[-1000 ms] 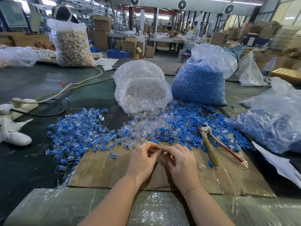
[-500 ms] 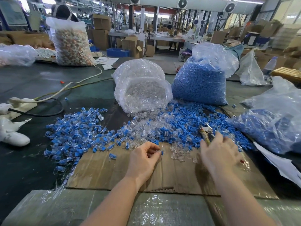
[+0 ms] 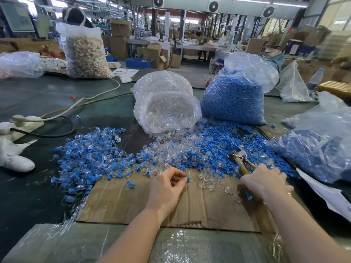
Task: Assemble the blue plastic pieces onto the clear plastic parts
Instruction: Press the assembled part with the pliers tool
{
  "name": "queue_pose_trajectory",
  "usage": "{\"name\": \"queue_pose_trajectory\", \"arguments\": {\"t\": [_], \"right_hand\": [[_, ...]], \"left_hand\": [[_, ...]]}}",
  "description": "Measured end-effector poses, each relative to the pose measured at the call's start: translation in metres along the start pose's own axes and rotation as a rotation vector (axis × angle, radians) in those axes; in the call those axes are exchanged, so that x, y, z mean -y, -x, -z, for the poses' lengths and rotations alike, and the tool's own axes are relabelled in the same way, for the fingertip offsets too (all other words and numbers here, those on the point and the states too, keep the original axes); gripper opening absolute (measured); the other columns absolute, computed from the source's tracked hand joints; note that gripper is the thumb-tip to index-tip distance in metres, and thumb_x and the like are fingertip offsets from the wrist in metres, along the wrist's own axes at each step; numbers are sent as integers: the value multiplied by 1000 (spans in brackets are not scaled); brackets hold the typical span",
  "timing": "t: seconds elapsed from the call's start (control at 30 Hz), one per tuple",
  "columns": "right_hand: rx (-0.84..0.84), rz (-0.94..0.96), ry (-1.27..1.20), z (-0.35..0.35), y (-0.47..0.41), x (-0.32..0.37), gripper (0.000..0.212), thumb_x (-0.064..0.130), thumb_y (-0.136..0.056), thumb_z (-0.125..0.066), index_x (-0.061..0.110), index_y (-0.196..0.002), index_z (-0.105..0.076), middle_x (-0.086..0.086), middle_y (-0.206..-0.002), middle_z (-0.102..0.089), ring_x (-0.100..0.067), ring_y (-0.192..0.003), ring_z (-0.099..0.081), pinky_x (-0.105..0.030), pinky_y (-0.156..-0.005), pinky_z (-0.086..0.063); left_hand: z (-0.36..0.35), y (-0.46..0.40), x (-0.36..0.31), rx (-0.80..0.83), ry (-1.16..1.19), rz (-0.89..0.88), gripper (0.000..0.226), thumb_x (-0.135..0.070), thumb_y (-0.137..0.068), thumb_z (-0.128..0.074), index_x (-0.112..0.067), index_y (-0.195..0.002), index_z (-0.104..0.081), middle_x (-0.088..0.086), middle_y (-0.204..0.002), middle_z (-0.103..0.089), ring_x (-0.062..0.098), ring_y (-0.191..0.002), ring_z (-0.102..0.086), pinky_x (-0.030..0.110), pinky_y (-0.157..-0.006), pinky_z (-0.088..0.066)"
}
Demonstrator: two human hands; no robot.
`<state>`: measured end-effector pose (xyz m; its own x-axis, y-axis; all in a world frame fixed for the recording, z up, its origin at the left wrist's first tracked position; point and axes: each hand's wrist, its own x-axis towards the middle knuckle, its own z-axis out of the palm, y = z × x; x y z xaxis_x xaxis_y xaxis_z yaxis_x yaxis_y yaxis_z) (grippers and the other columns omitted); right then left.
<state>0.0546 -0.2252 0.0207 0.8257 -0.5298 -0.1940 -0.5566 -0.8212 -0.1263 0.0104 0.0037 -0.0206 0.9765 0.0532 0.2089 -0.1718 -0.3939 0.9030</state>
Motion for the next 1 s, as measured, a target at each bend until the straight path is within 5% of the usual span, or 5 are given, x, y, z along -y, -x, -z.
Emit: {"name": "queue_pose_trajectory", "arguments": {"t": [0.17, 0.3, 0.4, 0.6, 1.0], "right_hand": [[-164, 59, -29, 5, 12, -1, 38, 31, -78, -49, 12, -110, -43, -18, -131, -42, -33, -121, -36, -49, -96, -29], [-179, 315, -209, 18, 35, 8, 24, 30, -82, -50, 15, -100, -44, -10, -103, -51, -27, -96, -46, -36, -76, -37], [84, 495, -411, 24, 62, 22, 9, 25, -84, -50, 18, -89, -48, -2, -79, -53, -16, -66, -48, -27, -57, -35], [565, 454, -751, 10, 91, 41, 7, 7, -81, -44, 10, -75, -45, -10, -68, -47, -21, -56, -44, -31, -57, -37], [749, 544, -694, 15, 105, 41, 22, -10, -76, -38, 9, -85, -47, -6, -71, -45, -16, -62, -46, -26, -55, -40]], "left_hand": [[1, -2, -3, -21, 66, 58, 8, -9, -84, -65, -16, -86, -65, 0, -82, -65, 7, -76, -59, 7, -66, -45], [5, -11, -8, -43, 313, 234, 9, -9, -83, -65, -17, -87, -65, 3, -84, -69, 10, -74, -64, 12, -60, -49], [10, -20, -15, -65, 558, 395, 8, -9, -83, -65, -14, -89, -65, 5, -81, -70, 14, -63, -63, 21, -53, -52], [18, -36, -20, -132, 629, 459, 7, -4, -82, -65, -8, -88, -65, 7, -67, -63, 13, -50, -52, 26, -50, -43], [28, -40, -21, -209, 437, 449, 4, -7, -83, -67, -11, -86, -67, 6, -76, -66, 7, -49, -53, 15, -39, -41]]}}
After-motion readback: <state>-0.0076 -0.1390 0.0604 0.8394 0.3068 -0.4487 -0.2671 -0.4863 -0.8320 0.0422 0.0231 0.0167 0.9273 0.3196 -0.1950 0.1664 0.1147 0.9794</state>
